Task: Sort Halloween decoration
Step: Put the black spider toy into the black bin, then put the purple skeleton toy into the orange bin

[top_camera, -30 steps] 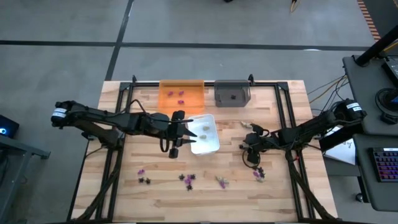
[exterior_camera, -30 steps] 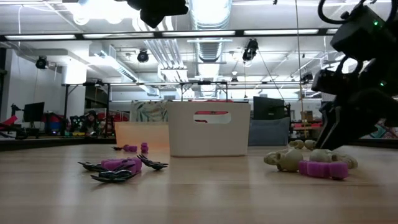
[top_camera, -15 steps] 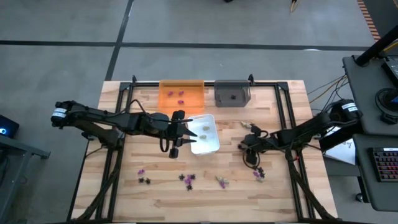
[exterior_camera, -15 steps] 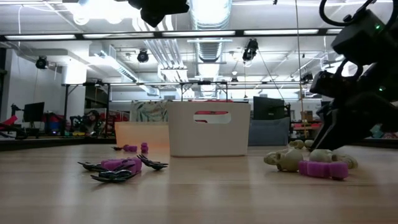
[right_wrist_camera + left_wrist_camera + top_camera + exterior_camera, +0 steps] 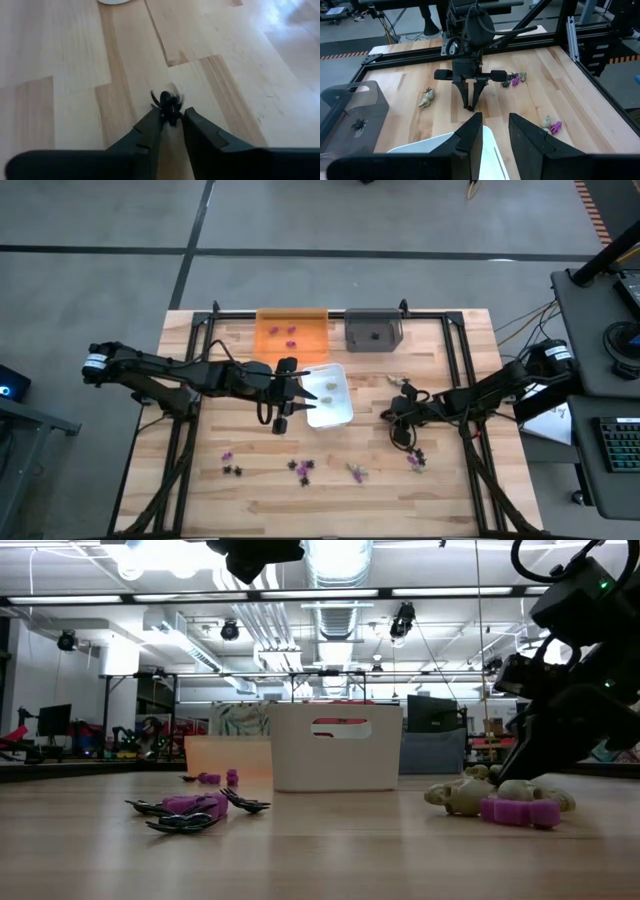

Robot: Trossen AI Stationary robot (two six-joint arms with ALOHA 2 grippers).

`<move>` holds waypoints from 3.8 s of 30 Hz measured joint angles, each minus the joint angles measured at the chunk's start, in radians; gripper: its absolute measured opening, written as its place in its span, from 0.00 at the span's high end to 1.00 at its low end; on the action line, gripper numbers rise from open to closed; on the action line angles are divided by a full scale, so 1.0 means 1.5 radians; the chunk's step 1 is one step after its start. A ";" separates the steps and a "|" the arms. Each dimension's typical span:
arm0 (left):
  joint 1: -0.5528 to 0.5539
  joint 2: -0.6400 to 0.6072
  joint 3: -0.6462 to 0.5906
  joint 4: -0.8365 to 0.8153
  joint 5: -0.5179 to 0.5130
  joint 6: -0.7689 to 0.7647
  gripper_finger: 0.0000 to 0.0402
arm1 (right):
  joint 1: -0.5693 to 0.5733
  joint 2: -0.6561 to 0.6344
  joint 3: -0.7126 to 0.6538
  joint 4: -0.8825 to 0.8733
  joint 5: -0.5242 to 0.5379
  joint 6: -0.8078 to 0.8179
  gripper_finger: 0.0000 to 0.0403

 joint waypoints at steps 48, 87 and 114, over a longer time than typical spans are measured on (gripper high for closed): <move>0.000 0.000 0.000 0.024 0.000 -0.016 0.81 | -0.355 0.134 0.684 -0.690 0.011 -0.375 0.98; 0.000 0.000 0.000 -0.001 0.000 -0.034 0.81 | -0.621 0.274 0.781 -0.837 -0.059 -0.451 0.75; -0.092 0.000 0.000 -0.367 0.002 -0.528 0.81 | -0.374 0.036 0.750 -0.812 -0.066 -0.344 0.86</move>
